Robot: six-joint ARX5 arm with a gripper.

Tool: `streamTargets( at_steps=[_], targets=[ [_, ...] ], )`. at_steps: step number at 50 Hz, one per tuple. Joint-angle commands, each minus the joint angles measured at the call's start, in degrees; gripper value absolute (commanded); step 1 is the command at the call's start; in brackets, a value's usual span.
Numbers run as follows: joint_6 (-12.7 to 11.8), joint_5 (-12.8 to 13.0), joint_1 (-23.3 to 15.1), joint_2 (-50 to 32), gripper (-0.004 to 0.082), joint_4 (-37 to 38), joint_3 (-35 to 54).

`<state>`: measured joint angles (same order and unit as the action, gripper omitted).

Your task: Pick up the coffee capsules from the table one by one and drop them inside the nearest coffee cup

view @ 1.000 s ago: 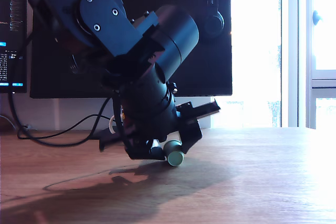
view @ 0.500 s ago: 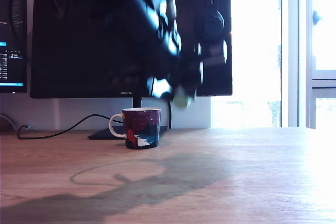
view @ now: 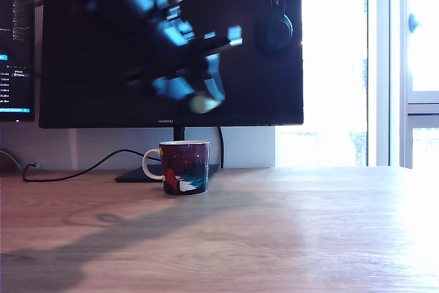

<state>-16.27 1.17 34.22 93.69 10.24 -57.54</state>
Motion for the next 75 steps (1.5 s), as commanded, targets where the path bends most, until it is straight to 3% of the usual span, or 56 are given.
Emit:
streamTargets(
  at_steps=[1, 8, 18, 57, 75],
  targets=[
    [1.29, -1.53, -1.27, 0.02, 0.0142, -0.15, -0.61],
    [2.69, -5.22, -4.35, 0.04, 0.0142, -3.17, -3.08],
    [5.64, -6.34, -5.73, 0.35, 0.0142, -9.77, -7.34],
    [9.51, -6.78, -7.02, 12.96, 0.0142, -28.83, -25.09],
    [10.38, -6.75, -7.32, 13.38, 0.0142, -30.95, -25.49]
  ],
)
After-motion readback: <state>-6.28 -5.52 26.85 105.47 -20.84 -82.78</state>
